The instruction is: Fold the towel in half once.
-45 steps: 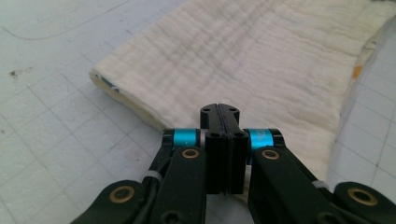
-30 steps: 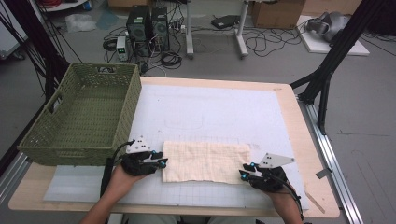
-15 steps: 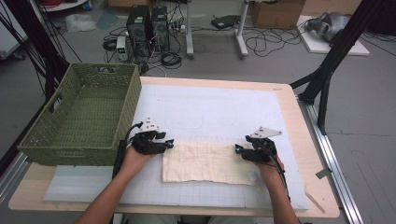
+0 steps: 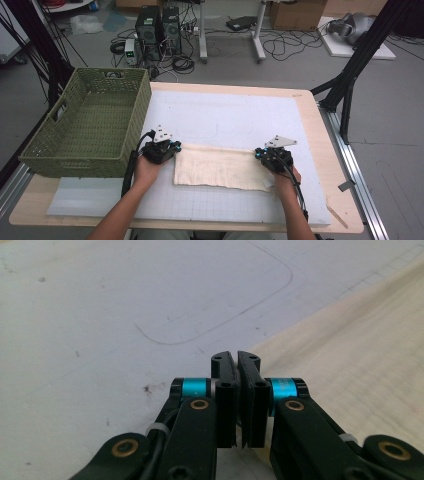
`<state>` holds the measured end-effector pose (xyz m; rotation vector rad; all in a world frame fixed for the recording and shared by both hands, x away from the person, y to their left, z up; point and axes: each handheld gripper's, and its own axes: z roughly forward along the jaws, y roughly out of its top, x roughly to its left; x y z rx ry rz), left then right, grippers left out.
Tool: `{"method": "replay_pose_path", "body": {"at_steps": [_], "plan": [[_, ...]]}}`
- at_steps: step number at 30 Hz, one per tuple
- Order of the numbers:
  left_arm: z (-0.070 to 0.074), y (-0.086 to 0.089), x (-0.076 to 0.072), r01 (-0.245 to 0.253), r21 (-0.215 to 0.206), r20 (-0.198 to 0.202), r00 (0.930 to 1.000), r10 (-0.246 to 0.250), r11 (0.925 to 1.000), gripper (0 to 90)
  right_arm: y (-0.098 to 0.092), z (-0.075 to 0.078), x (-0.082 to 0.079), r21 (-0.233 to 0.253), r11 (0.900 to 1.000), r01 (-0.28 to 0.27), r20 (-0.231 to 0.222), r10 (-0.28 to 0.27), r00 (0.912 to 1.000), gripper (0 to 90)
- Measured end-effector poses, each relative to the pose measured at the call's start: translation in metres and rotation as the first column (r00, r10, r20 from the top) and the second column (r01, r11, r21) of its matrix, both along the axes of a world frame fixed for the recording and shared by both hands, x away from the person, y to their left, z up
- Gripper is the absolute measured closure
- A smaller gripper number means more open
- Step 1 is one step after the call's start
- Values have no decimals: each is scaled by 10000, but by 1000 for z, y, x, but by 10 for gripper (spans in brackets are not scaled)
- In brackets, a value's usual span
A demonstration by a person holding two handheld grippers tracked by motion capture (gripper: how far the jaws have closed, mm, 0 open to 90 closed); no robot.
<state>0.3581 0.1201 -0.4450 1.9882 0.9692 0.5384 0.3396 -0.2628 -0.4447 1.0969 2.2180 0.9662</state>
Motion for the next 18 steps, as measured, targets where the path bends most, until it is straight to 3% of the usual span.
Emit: {"method": "replay_pose_path", "body": {"at_steps": [5,7,10,12,15,18], "plan": [[-5,-5,7,-95,378,-284,9995,105,9992,859,9,-4,5,-649,9968,469,245,-454,9987,861],[-5,-5,7,-111,387,-249,9996,121,9992,855,10,-4,5,-864,9948,543,393,-510,9979,811],[-3,-1,7,-114,-107,-388,9992,110,9999,738,9,-1,4,-885,9926,834,487,-793,9957,702],[0,4,5,196,-402,-314,9993,-208,9990,650,4,4,0,-345,9968,728,608,-706,9957,622],[6,8,-1,611,-683,-94,9980,-618,9958,612,-3,12,-6,430,9980,463,790,-496,9956,590],[12,9,-5,921,-1316,-18,9957,-932,9870,590,-4,17,-12,724,9974,41,832,-101,9965,582]]}}
